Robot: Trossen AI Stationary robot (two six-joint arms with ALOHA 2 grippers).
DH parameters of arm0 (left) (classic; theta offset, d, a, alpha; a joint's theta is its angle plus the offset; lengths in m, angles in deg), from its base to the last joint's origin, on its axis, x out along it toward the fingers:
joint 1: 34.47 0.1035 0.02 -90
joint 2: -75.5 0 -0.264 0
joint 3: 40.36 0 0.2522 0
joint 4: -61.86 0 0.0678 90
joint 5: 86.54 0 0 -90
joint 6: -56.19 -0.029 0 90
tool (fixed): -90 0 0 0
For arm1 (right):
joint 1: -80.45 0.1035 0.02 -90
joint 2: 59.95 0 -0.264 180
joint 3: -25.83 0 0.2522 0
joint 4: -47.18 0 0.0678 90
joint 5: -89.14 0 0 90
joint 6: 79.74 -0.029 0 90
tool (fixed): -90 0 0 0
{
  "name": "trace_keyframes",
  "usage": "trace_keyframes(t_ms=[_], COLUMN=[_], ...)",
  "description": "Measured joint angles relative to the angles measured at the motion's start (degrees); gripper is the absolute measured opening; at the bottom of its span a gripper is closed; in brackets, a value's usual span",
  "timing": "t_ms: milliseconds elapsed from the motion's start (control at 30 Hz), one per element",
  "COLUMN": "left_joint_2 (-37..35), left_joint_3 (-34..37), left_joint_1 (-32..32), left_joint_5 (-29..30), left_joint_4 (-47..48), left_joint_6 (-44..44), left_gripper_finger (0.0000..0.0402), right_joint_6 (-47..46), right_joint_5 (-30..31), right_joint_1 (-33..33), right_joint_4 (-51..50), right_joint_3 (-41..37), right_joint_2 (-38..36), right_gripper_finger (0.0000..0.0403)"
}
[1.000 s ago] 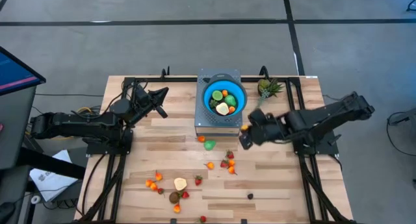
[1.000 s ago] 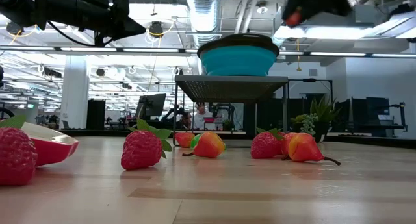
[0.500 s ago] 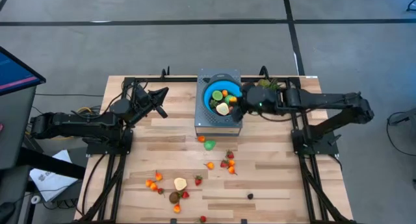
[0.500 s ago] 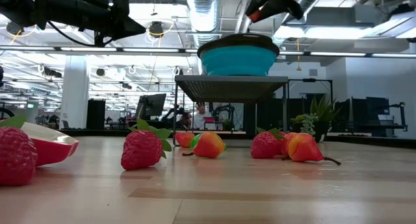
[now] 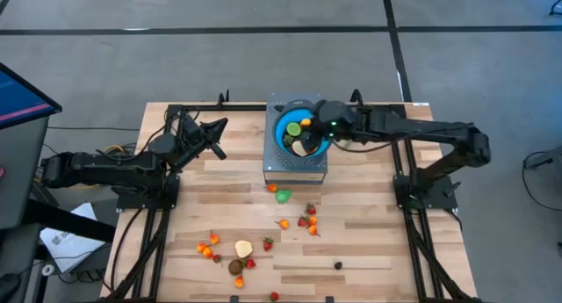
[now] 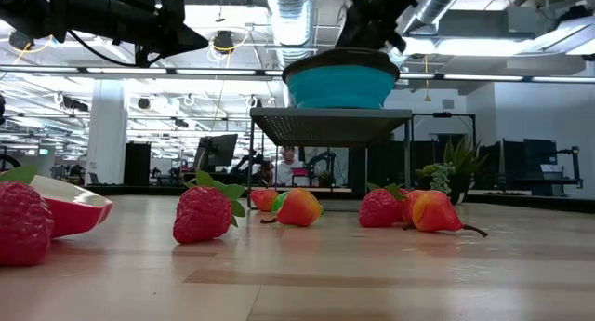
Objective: Pick & Place Fruit
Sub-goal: Put the peach into the strainer bowl, then put the blackberry into the strainer bowl
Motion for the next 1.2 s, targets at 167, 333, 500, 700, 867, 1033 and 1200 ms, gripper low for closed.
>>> trace_keyframes(t_ms=[167, 333, 500, 700, 867, 1033, 1200], left_joint_2=[-0.02, -0.02, -0.02, -0.01, -0.02, -0.02, 0.0], left_joint_3=[0.0, 0.0, 0.0, 0.0, 0.0, 0.0, 0.0], left_joint_1=[0.0, 0.0, 0.0, 0.0, 0.0, 0.02, -0.09], left_joint_5=[0.0, 0.0, 0.0, 0.0, 0.0, 0.02, -0.02], left_joint_4=[-0.02, 0.0, 0.0, 0.0, 0.02, 0.04, 0.04], left_joint_6=[0.0, 0.0, 0.0, -0.01, -0.02, -0.01, 0.0], left_gripper_finger=[0.0002, 0.0002, 0.0002, 0.0002, 0.0002, 0.0002, 0.0002], right_joint_6=[0.83, 1.53, 1.53, 1.52, 1.38, 1.48, 1.49], right_joint_5=[-0.31, -1.79, -2.36, -2.57, -2.57, -2.63, -2.77], right_joint_1=[-1.55, -3.35, -3.95, -3.9, -3.55, -1.66, 1.36], right_joint_4=[0.06, 0.06, 0.08, 0.1, -1.21, -3.75, -5.44], right_joint_3=[0.02, 0.02, 0.02, 0.02, 0.79, 3.07, 3.67], right_joint_2=[1.85, 1.83, 1.81, 1.79, 0.5, -2.31, -5.86], right_gripper_finger=[0.0107, 0.0115, 0.0153, 0.0216, 0.0231, 0.0203, 0.0159])
